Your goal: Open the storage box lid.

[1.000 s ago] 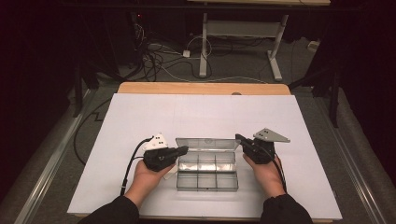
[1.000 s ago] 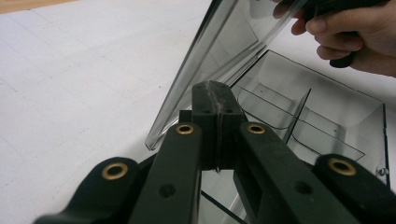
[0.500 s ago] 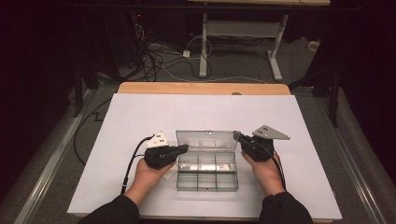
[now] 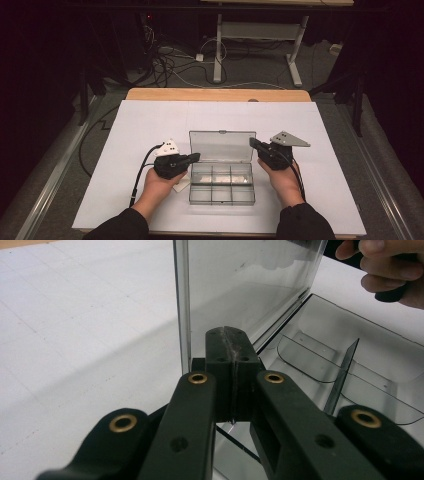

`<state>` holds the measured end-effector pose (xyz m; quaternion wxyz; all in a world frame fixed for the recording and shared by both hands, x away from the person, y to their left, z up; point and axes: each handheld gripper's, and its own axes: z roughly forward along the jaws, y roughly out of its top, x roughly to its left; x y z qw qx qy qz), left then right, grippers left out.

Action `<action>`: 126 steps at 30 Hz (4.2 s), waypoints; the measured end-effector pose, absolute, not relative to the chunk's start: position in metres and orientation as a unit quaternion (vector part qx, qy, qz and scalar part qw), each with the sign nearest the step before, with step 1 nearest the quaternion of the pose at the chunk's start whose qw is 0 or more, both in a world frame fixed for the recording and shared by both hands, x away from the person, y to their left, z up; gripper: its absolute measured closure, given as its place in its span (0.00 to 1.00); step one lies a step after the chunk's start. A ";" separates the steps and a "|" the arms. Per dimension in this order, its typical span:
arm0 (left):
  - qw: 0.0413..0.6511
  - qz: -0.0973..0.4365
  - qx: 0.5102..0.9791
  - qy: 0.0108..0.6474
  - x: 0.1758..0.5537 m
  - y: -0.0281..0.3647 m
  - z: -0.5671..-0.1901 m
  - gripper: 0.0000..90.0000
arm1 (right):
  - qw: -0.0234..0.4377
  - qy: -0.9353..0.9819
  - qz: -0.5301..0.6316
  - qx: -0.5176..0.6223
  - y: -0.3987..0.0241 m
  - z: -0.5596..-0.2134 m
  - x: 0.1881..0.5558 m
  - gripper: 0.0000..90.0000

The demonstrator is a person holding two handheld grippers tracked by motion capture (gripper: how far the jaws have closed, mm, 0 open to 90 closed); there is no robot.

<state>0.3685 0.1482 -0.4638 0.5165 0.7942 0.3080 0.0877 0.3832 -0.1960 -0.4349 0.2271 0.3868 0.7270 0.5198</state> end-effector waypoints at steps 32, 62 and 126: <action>0.512 0.087 0.767 0.376 0.404 0.157 -0.448 0.97 | 0.229 0.724 0.520 0.391 -0.196 -0.438 0.390 1.00; 0.488 0.096 0.775 0.390 0.424 0.146 -0.453 0.97 | 0.223 0.741 0.484 0.409 -0.191 -0.449 0.407 1.00; 0.434 0.108 0.806 0.388 0.372 0.187 -0.469 0.97 | 0.198 0.770 0.429 0.428 -0.220 -0.465 0.364 1.00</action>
